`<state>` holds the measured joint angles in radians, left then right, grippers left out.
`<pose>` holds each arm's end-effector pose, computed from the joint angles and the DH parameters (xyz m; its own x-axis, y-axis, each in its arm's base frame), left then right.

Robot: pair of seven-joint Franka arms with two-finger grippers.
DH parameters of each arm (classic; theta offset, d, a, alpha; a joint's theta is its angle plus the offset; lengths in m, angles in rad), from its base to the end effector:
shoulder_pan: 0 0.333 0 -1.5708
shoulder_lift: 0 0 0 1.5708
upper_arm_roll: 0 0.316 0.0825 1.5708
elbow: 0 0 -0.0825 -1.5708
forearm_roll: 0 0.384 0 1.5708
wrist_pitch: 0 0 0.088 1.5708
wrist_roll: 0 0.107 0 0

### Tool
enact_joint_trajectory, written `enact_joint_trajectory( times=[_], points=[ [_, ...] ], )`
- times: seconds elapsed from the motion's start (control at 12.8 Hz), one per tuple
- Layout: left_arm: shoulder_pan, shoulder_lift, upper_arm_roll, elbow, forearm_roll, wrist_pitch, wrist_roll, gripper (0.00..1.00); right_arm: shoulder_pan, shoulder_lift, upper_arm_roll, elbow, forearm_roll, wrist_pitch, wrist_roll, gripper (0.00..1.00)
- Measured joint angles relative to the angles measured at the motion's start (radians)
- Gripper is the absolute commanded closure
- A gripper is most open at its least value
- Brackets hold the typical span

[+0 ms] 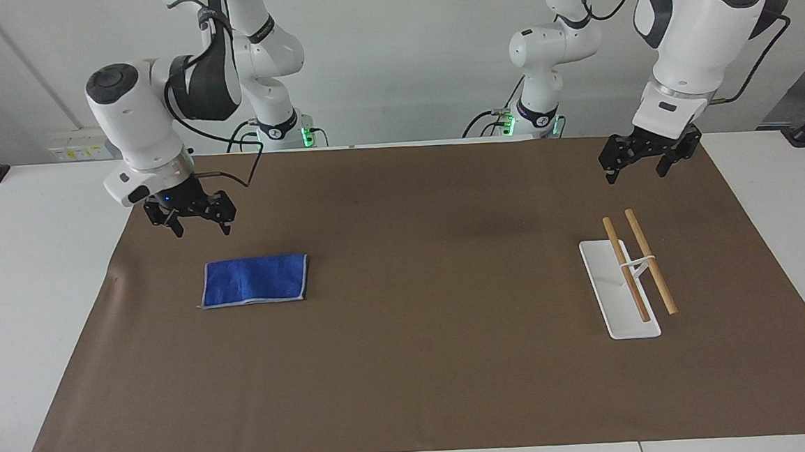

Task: Right arm passes towel to left arm to hang
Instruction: 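Reach the right gripper down to the edge of the blue towel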

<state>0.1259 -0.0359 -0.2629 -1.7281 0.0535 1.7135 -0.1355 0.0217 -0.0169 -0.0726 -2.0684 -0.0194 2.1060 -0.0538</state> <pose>0.5480 -0.0728 0.5815 0.9996 -0.0093 0.0280 -0.0077 -0.9982 -0.0591 0.5487 -0.0290 0.4439 0.9985 0.0128 0.0534 0.0118 -0.9998 0.0189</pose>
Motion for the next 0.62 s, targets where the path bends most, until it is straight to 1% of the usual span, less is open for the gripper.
enact_joint_trajectory(
  times=[0.16, 0.39, 0.62],
  points=[
    [0.000, 0.000, 0.000, 0.000, 0.000, 0.000, 0.000, 0.00, 0.002, 0.042, 0.001, -0.070, 0.008, 0.126, -0.042, 0.00],
    [0.000, 0.000, 0.000, 0.000, 0.000, 0.000, 0.000, 0.00, 0.002, 0.097, 0.001, -0.153, 0.056, 0.290, -0.095, 0.00],
    [0.000, 0.000, 0.000, 0.000, 0.000, 0.000, 0.000, 0.00, 0.002, 0.130, 0.001, -0.211, 0.058, 0.397, -0.114, 0.00]
  ],
)
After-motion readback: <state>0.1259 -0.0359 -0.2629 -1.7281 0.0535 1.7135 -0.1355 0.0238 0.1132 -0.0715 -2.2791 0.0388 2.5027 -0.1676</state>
